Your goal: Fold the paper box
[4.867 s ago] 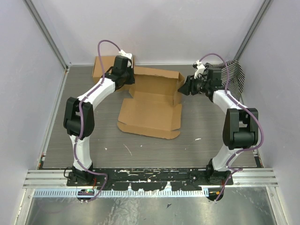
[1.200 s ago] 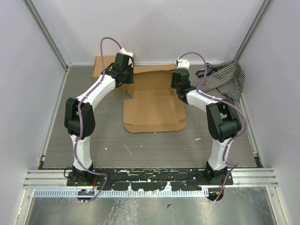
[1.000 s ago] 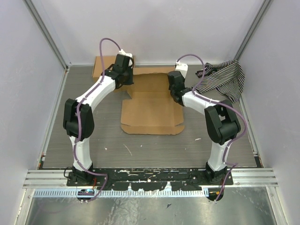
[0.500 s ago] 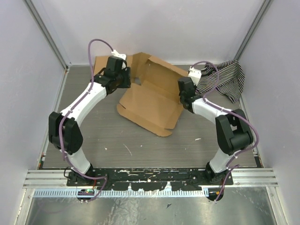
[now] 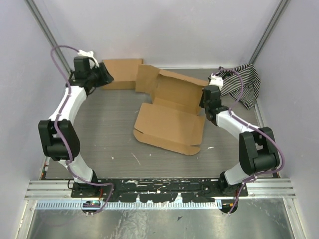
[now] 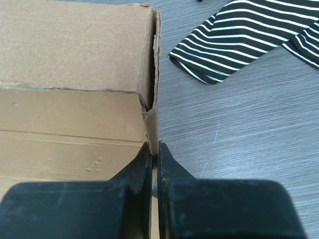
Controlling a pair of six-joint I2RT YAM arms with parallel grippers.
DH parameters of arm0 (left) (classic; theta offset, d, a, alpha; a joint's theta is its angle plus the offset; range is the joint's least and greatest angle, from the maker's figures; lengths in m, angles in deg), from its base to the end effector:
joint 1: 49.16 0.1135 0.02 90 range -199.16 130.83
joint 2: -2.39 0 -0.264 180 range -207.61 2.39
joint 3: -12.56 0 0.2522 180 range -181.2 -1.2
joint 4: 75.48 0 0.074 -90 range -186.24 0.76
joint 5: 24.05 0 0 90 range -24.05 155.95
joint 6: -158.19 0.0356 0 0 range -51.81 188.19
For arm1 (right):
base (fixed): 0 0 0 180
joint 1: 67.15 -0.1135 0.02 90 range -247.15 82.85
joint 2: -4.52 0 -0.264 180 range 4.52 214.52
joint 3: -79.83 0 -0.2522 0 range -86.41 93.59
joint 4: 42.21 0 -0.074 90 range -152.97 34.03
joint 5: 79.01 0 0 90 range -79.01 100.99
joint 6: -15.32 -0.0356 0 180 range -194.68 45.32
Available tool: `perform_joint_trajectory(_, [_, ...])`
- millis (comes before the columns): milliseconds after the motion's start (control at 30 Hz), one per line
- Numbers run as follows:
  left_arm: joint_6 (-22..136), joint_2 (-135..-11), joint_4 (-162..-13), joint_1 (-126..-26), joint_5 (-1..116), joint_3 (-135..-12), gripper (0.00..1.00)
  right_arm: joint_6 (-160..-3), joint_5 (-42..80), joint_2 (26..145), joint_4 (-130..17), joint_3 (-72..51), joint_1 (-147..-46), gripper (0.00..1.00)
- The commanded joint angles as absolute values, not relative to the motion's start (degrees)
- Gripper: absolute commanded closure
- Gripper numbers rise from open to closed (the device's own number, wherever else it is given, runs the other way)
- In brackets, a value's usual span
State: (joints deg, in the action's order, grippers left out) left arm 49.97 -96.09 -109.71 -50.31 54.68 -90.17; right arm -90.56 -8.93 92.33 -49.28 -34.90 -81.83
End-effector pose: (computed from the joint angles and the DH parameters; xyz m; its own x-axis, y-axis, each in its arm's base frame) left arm 0.4046 -0.0151 0.3389 -0.5336 -0.2960 -0.7922 0.0233 0.9313 -0.3636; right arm 0.3284 0.0735 0.2275 -0.4465 0.1490 -0.8823 0.1772 0.9812 0.0760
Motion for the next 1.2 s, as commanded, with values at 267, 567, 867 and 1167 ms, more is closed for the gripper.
perform_joint_trajectory(267, [50.0,-95.0,-89.7,-52.1,39.5,-73.9,0.46,-80.8,11.2,89.6,-53.9,-35.7,-75.4,0.99])
perform_joint_trajectory(567, [50.3,-100.7,-83.0,-52.1,35.5,-72.8,0.48,-79.8,18.8,91.8,-55.4,-32.7,-73.8,0.99])
perform_joint_trajectory(867, [49.7,-105.4,-82.1,-52.1,34.7,-74.5,0.51,-80.0,19.1,92.0,-55.8,-32.8,-73.7,0.99])
perform_joint_trajectory(1167, [48.6,-101.8,-79.8,-55.3,28.2,-70.3,0.53,-81.0,20.1,94.5,-56.2,-30.7,-73.7,0.99])
